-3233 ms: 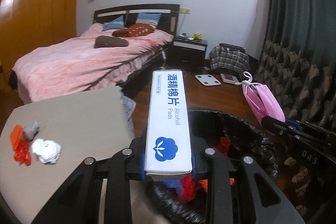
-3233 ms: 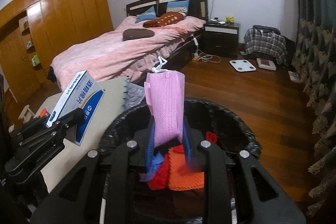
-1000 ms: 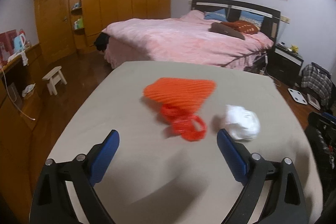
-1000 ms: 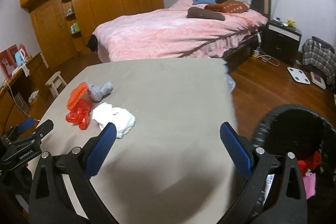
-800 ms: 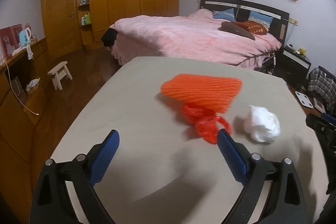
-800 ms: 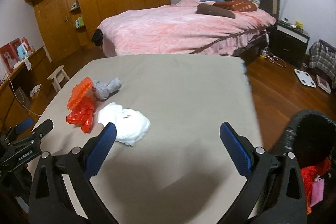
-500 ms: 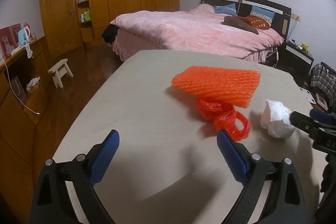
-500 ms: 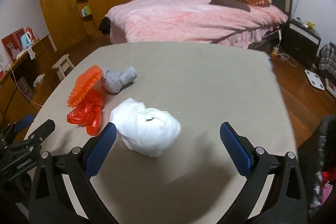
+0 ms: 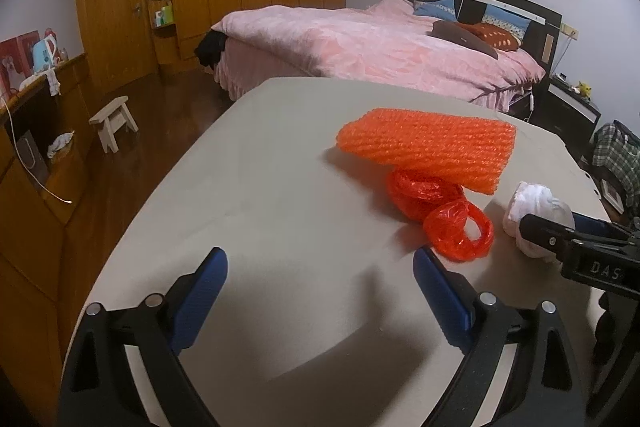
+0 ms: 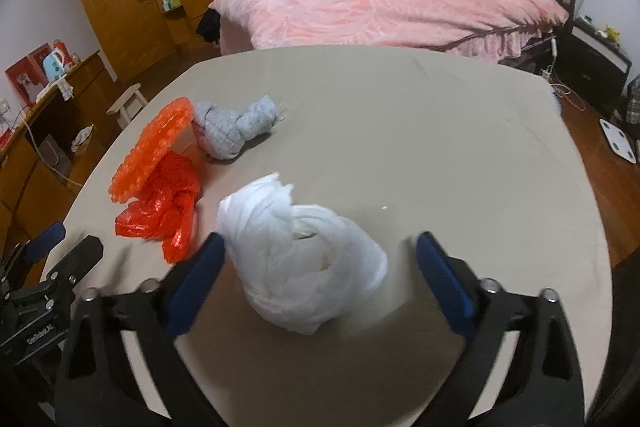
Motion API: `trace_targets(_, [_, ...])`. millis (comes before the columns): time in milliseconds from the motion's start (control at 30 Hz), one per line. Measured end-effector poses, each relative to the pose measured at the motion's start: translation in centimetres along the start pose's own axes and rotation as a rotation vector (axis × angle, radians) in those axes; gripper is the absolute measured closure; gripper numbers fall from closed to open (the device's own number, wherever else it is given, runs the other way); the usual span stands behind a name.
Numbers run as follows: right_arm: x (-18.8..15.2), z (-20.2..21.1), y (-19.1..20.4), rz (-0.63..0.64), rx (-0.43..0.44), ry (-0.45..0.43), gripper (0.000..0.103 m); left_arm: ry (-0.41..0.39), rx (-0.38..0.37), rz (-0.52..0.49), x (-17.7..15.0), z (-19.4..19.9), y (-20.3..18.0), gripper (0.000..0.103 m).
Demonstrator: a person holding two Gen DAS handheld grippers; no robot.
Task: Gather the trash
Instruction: 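Grasp the white tissue with the right tool while the left grasps the red plastic bag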
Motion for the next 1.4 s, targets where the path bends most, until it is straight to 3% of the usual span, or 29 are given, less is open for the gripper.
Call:
trace_targets(167, [-0.2, -0.1, 0.5, 0.017, 0.049, 0.016, 0.048, 0.010, 0.003, 0.006, 0.1, -0.3, 0.1, 0.011])
trace_targets(300, [-0.4, 0.1, 0.8, 0.033, 0.060, 0.016, 0.056, 0.013, 0.001, 0.002, 0.0, -0.3, 0.1, 0.011])
trace_targets(633, [-0.5, 2.3, -2.2, -0.028, 0.012, -0.028, 0.057, 0.012, -0.113, -0.012, 1.7, -1.3, -3.6, 0.011])
trace_targets(967, [-1.3, 2.6, -4.7, -0.054, -0.024, -0.028, 0.056, 0.085, -0.118, -0.012, 2.7, -4.7, -6.5, 0.014])
trace_targets(1100, [-1.5, 2.4, -4.8, -0.059, -0.019, -0.025, 0.056, 0.137, -0.115, -0.022, 2.3, -5.9, -6.7, 0.029])
trace_targets(1233, [-1.7, 2.3, -4.7, -0.056, -0.025, -0.021, 0.056, 0.124, -0.113, -0.023, 2.2, -5.6, -6.6, 0.055])
trace_targets(1400, [-1.7, 2.0, -4.6, -0.052, -0.036, -0.015, 0.056, 0.118, -0.115, 0.009, 2.3, -5.6, -5.9, 0.071])
Point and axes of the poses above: each gripper's, at about its wrist camera, not at the fingertips, and z roughly against the way its jaws point, y to its left, x to its top, the point moved 3 cm from there along -z, roughly the way its jaws point, and after that the axes turned 1 degree about y, right-handed, at the moved point
